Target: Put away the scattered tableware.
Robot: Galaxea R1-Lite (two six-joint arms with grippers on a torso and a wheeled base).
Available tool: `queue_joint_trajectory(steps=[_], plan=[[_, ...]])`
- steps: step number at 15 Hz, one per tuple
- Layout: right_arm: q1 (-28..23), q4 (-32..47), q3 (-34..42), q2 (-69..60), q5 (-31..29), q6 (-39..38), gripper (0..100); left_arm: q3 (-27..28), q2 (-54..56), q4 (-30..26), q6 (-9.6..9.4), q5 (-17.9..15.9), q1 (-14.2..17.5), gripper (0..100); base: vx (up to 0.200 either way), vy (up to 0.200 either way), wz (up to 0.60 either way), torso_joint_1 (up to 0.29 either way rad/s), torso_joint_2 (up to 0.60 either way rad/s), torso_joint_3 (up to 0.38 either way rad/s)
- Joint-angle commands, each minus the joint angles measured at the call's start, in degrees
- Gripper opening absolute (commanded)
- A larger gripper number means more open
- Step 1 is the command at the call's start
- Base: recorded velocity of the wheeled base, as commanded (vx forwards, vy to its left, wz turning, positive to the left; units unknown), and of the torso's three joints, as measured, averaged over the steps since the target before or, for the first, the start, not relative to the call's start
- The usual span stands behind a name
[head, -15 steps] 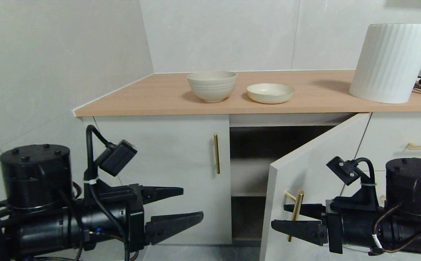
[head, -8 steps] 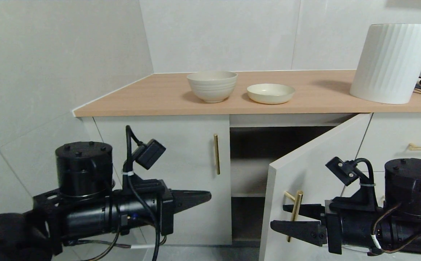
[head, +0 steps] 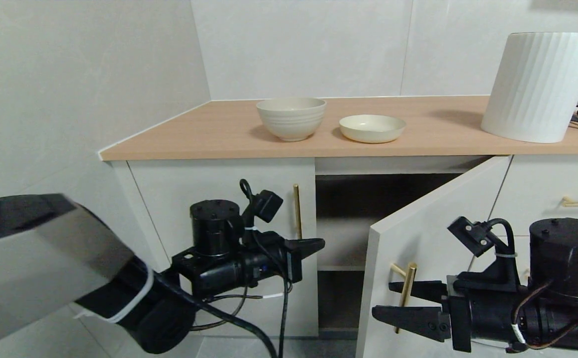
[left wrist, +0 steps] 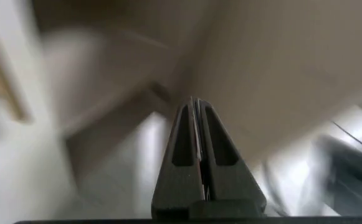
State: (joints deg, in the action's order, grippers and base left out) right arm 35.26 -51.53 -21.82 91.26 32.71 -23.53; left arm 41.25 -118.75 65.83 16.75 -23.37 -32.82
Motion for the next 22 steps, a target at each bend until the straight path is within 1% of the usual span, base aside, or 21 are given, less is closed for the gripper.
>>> queue_joint_trajectory(steps=[1,2,3,4,5,6,7,8,10,14,16,17,18,19,22], plan=[[-0.01,-0.24,0.11,-0.03,-0.1,0.5,100,4.01,-11.24,5.98,0.65,8.52,-5.5,0,0.0,0.0,0.0,0.0,0.0,0.0],[-0.1,-0.24,0.82,-0.03,-0.19,0.68,100,3.48,-10.8,7.82,0.92,8.16,-7.35,0,0.0,0.0,0.0,0.0,0.0,0.0],[-0.19,-0.24,0.82,-0.2,-0.28,0.76,100,2.96,-9.48,8.26,0.92,7.99,-8.05,0,0.0,0.0,0.0,0.0,0.0,0.0],[-0.19,-0.24,0.82,-0.64,-0.36,0.85,100,2.87,-8.6,8.53,1.27,7.9,-8.05,0,0.0,0.0,0.0,0.0,0.0,0.0],[-0.27,-0.15,0.9,-2.4,-0.36,0.76,100,2.69,-7.2,9.14,3.64,7.37,-8.14,0,0.0,0.0,0.0,0.0,0.0,0.0],[-0.45,-0.15,0.99,-3.02,-0.45,0.85,100,2.69,-6.76,9.23,4.61,6.41,-8.14,0,0.0,0.0,0.0,0.0,0.0,0.0],[-0.8,-0.15,1.69,-3.81,-0.54,1.12,100,2.78,-6.32,9.23,4.61,5.7,-8.14,0,0.0,0.0,0.0,0.0,0.0,0.0],[-2.91,-0.06,3.36,-4.16,-0.54,2.52,100,2.87,-5.53,9.05,4.61,4.82,-8.4,0,0.0,0.0,0.0,0.0,0.0,0.0],[-5.55,-0.06,5.56,-4.42,-0.72,5.77,100,2.43,-5.27,8.88,4.7,3.86,-9.81,0,0.0,0.0,0.0,0.0,0.0,0.0],[-9.24,0.55,6.53,-7.32,-2.56,7.53,100,4.19,-6.14,8.44,4.7,3.86,-12.01,0,0.0,0.0,0.0,0.0,0.0,0.0],[-8.71,2.49,8.02,-10.58,-2.56,7.88,100,4.89,-4.21,6.07,4.7,3.86,-12.1,0,0.0,0.0,0.0,0.0,0.0,0.0],[-8.27,4.24,8.64,-12.77,-2.56,8.32,100,4.36,-2.36,4.92,4.7,3.95,-12.1,0,0.0,0.0,0.0,0.0,0.0,0.0],[-8.18,5.12,9.16,-14.0,-2.56,8.41,100,3.75,-1.31,4.92,4.7,3.95,-12.1,0,0.0,0.0,0.0,0.0,0.0,0.0],[-7.92,7.23,11.45,-17.08,-2.56,8.67,100,1.2,1.59,4.57,4.78,3.77,-12.18,0,0.0,0.0,0.0,0.0,0.0,0.0],[-7.83,7.76,13.91,-19.89,-2.47,8.67,100,0.06,2.73,3.43,4.87,3.51,-12.45,0,0.0,0.0,0.0,0.0,0.0,0.0]])
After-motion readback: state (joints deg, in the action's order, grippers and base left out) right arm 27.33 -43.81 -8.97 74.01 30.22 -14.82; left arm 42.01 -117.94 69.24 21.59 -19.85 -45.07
